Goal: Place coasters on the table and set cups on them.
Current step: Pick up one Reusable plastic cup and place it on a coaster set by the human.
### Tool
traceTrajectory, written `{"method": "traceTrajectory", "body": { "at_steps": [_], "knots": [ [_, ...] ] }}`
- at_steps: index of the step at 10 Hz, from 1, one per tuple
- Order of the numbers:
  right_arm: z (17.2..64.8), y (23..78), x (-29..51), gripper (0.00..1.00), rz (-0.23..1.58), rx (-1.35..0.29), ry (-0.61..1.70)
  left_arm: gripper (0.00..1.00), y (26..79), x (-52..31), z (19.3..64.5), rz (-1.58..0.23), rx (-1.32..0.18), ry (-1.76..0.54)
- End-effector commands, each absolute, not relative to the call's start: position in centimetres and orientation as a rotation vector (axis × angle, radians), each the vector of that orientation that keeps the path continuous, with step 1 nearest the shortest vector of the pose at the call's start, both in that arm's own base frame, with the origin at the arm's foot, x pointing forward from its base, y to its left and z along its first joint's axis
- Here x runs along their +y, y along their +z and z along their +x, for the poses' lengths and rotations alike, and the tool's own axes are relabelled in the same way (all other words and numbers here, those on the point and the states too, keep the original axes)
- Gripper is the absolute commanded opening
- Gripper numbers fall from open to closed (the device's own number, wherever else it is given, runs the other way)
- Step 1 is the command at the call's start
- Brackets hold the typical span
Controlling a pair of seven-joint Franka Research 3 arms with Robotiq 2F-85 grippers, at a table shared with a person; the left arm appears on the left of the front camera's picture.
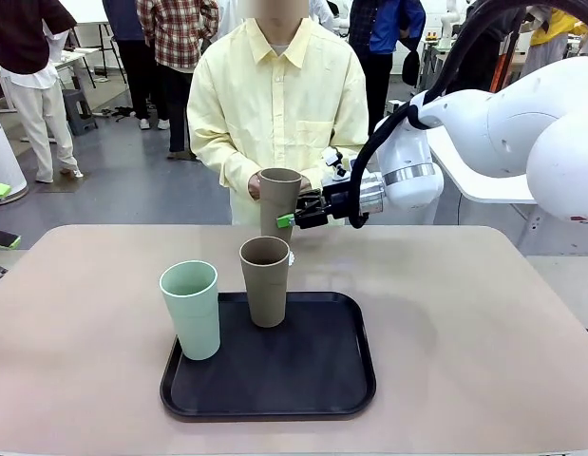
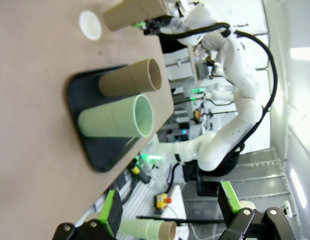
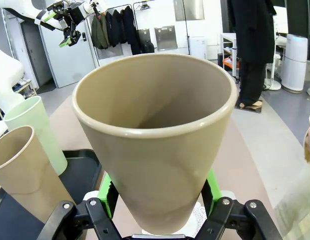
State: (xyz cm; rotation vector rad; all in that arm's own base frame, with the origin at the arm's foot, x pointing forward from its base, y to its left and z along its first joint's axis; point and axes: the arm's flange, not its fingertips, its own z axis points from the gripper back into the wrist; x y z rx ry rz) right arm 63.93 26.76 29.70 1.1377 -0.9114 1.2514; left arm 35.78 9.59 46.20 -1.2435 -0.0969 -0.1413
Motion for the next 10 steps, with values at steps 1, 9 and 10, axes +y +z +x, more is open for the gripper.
{"method": "traceTrajectory", "body": {
  "at_steps": [1,9,10],
  "knots": [
    [64.0,29.1,27.1,0.81,1.177,-0.914,1.273,1.0,46.3,9.7,35.8,-1.25,-0.107,-0.151],
    [64.3,26.8,29.1,0.81,1.159,-0.924,1.318,1.0,46.3,9.7,35.8,-1.25,-0.107,-0.151],
    [64.5,26.6,28.7,0.81,1.155,-0.934,1.306,1.0,46.3,9.7,35.8,-1.25,-0.107,-0.151]
  ]
}}
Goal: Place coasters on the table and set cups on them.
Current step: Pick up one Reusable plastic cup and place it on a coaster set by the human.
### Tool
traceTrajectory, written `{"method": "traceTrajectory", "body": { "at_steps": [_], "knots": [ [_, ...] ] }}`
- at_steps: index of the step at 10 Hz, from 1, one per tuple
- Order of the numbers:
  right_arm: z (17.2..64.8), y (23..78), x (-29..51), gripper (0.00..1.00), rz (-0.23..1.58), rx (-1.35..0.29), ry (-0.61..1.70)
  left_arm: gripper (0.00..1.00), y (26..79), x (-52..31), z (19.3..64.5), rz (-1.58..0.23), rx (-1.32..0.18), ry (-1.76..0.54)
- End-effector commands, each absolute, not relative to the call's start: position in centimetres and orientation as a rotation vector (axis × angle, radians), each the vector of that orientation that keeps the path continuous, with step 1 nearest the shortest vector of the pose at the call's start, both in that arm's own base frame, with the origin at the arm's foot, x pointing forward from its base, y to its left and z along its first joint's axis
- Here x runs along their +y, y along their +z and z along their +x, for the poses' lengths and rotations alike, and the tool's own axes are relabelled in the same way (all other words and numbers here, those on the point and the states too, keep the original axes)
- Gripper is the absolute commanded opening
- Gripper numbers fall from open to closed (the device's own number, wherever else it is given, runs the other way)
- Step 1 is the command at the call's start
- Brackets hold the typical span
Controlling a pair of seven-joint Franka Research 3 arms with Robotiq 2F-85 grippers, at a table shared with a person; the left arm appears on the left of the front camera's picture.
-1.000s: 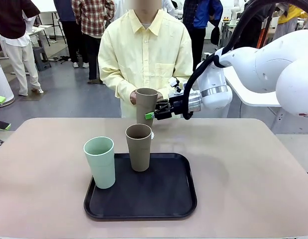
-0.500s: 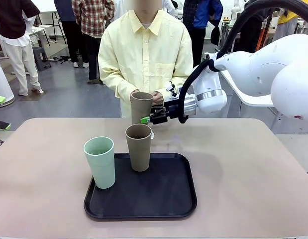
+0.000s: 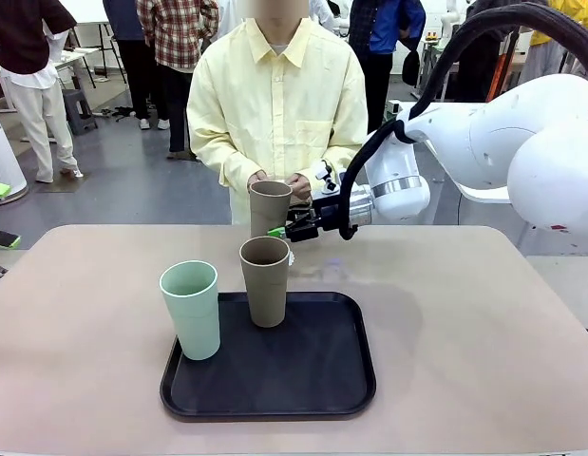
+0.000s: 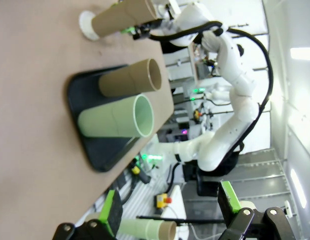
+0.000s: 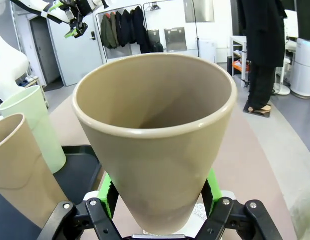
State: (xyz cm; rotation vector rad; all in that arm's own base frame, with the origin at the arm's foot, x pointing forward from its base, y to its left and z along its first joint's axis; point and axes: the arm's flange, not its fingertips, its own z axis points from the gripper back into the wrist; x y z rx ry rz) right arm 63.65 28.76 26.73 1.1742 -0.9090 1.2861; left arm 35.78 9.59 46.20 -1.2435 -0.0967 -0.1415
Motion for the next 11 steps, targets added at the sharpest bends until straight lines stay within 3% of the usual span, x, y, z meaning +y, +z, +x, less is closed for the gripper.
{"method": "traceTrajectory", "body": {
  "at_steps": [1,11],
  "knots": [
    [64.7,26.3,28.2,0.81,1.153,-0.937,1.296,1.0,46.3,9.7,35.8,-1.25,-0.107,-0.151],
    [67.6,24.3,28.6,0.81,1.079,-0.948,1.263,1.0,46.3,9.7,35.8,-1.25,-0.107,-0.151]
  ]
}}
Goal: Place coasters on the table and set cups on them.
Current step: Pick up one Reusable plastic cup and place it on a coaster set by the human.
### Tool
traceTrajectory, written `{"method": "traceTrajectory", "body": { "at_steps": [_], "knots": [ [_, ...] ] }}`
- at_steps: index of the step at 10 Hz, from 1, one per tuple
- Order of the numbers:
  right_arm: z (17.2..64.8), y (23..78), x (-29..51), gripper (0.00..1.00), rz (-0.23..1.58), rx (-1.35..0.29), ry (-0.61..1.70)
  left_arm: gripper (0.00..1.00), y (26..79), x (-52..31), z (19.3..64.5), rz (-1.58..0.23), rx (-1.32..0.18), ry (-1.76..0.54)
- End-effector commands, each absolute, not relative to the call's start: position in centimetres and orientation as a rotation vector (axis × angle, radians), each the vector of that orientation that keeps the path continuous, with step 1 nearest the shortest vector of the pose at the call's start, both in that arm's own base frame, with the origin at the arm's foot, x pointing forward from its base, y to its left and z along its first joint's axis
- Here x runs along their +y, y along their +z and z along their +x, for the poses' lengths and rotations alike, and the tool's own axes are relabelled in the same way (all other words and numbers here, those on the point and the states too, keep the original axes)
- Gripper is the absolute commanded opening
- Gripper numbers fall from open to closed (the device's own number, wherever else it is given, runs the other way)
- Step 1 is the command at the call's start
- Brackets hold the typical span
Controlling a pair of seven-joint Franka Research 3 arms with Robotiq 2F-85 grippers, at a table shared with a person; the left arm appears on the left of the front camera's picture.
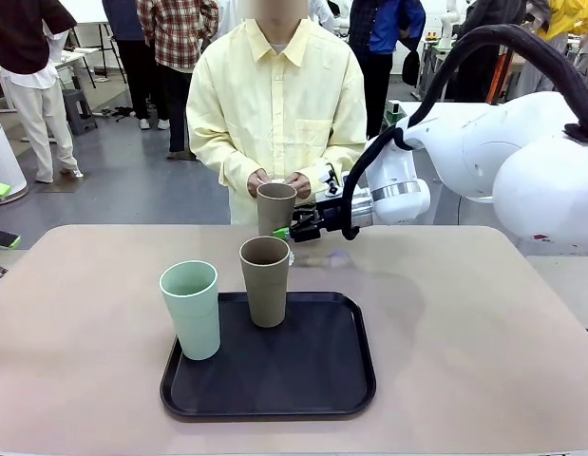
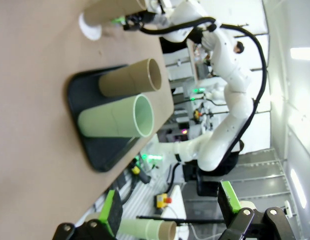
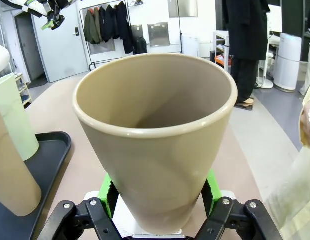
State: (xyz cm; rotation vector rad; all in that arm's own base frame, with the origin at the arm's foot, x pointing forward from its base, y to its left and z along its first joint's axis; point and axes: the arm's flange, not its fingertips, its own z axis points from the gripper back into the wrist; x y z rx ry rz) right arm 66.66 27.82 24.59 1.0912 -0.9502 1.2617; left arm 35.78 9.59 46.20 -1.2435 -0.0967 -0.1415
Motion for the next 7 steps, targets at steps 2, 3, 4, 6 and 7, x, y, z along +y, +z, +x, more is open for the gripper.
{"method": "traceTrajectory", "body": {
  "at_steps": [2,3,4,6,7],
  "knots": [
    [67.6,24.2,28.6,0.81,1.095,-0.934,1.259,1.0,46.3,9.7,35.8,-1.25,-0.107,-0.151],
    [67.2,24.2,28.7,0.81,1.102,-0.925,1.262,1.0,46.3,9.7,35.8,-1.25,-0.107,-0.151],
    [66.8,24.4,28.8,0.81,1.103,-0.924,1.274,1.0,46.3,9.7,35.8,-1.25,-0.107,-0.151],
    [66.2,24.9,29.0,0.81,1.097,-0.931,1.288,1.0,46.3,9.7,35.8,-1.25,-0.107,-0.151],
    [65.9,25.0,29.0,0.81,1.098,-0.932,1.293,1.0,46.3,9.7,35.8,-1.25,-0.107,-0.151]
  ]
}}
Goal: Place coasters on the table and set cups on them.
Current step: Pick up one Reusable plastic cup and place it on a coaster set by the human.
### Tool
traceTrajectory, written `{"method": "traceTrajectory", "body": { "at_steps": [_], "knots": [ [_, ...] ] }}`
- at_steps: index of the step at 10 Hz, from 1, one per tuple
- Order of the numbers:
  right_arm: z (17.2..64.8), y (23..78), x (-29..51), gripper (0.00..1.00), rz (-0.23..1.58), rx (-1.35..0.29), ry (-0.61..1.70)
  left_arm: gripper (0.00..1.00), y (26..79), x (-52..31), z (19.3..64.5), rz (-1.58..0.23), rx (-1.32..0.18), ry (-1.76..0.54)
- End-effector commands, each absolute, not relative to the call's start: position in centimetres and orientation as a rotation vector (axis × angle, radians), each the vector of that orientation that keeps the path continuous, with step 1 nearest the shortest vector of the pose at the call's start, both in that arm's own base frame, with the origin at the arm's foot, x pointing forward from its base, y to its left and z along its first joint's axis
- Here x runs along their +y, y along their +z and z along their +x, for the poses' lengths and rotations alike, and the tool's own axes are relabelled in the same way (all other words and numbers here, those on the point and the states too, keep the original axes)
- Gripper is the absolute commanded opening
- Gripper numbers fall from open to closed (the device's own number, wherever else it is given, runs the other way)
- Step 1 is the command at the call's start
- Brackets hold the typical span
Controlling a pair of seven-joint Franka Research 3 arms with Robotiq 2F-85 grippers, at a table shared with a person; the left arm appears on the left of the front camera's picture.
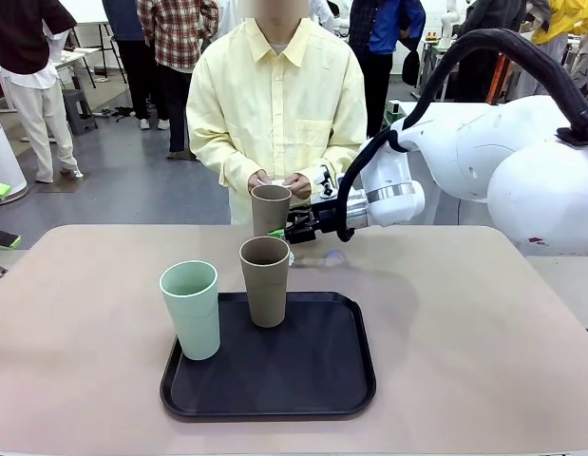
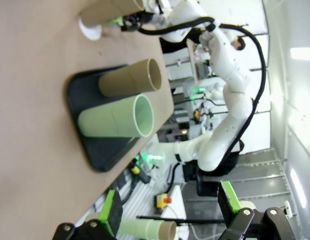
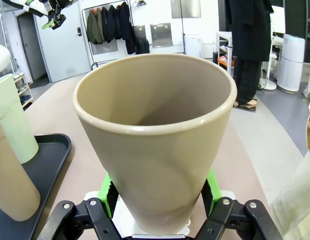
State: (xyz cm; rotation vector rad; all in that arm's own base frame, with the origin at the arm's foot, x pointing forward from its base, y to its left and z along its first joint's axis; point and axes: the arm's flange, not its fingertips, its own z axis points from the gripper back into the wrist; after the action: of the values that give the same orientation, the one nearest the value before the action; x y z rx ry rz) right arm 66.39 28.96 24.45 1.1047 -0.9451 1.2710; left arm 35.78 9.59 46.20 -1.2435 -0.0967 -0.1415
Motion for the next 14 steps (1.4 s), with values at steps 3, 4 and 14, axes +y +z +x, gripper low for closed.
{"method": "traceTrajectory", "body": {
  "at_steps": [3,4,14],
  "knots": [
    [65.09,25.41,28.91,0.81,1.089,-0.933,1.31,1.0,46.33,9.69,35.81,-1.25,-0.107,-0.151],
    [65.05,25.36,28.87,0.81,1.084,-0.929,1.309,1.0,46.33,9.69,35.81,-1.25,-0.107,-0.151],
    [64.87,24.81,28.36,0.81,1.064,-0.892,1.305,1.0,46.33,9.69,35.81,-1.25,-0.107,-0.151]
  ]
}}
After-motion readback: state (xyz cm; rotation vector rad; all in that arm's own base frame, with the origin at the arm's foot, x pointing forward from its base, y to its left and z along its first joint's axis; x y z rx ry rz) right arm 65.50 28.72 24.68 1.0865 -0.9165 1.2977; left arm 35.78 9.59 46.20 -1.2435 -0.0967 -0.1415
